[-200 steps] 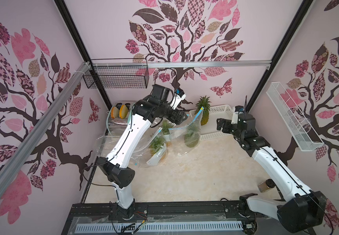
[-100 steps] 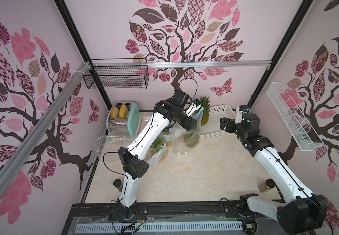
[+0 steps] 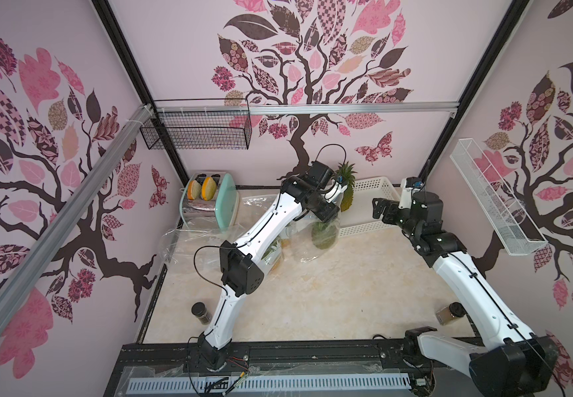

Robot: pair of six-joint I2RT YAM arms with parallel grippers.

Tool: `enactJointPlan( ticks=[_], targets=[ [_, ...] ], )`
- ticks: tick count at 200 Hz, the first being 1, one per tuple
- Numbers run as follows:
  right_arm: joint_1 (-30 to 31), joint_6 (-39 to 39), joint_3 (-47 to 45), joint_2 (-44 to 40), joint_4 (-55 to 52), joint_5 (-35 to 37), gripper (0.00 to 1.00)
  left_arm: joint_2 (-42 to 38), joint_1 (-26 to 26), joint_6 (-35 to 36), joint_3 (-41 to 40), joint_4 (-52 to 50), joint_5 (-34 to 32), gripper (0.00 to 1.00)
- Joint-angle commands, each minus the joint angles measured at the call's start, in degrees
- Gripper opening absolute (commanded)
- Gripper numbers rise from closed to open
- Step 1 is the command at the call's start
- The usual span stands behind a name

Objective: Open the zip-top bag and take out the pineapple
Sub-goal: Pick up the zipper food storage bag at the center of the board.

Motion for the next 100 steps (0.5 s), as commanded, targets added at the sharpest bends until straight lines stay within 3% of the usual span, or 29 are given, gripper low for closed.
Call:
enactJointPlan(
  ticks=[1, 48, 100],
  targets=[
    [-0.38, -0.44, -0.48, -0.24, -0.33, -0.59, 0.99, 1.70, -0.53, -0.42, 1.27, 1.43, -0.79, 0.52],
    [-0.49, -0.73, -0.52, -0.82, -0.38, 0.21, 1.00, 2.25, -0.75, -0.08, 1.02, 0.96, -2.12, 0.00],
    [-0.56, -0.14, -0.49, -1.44, -0.07, -0.64, 1.00, -4.03, -1.10, 2.20, -2.26, 1.34, -1.10, 0.00]
  ],
)
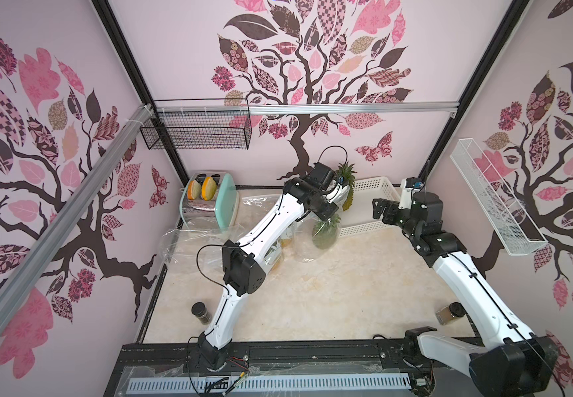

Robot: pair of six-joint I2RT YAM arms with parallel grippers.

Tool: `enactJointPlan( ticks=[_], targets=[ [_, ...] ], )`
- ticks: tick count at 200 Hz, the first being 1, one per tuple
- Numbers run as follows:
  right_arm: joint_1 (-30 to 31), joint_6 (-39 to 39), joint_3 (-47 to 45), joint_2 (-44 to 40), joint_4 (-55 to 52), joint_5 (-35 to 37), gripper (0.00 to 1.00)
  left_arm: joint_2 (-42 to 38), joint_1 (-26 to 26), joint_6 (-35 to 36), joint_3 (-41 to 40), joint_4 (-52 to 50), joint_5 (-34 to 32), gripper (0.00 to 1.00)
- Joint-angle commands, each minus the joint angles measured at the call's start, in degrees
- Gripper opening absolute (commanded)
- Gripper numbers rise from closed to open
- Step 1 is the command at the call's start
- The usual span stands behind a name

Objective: Open the zip-top bag and take out the pineapple
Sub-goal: Pick up the zipper food storage bag at the center of the board, then place the zipper food storage bag at the center of the board.

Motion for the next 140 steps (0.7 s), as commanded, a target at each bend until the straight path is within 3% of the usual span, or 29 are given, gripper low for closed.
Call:
enactJointPlan(
  ticks=[1, 59, 102, 140],
  targets=[
    [-0.44, 0.04, -0.28, -1.47, -0.10, -0.47, 0.99, -4.89, -0.57, 1.96, -2.05, 0.61, 1.41, 0.00],
    [-0.45, -0.45, -0.78, -3.74, -0.88, -0.71, 1.00, -24.71, -2.53, 6.09, -24.49, 7.64, 10.42, 0.00],
    [-0.52, -0.64, -0.58, -5.68, -1.82, -3.85, 0.99, -39.49, -6.28, 5.77, -42.87, 12.88, 7.89, 0.00],
    [-0.54, -1.29, -1.99, -7.30, -1.68, -7.41, 0.99, -49.37, -12.28, 2.83, -60.24, 22.35, 0.96, 0.00]
  ],
)
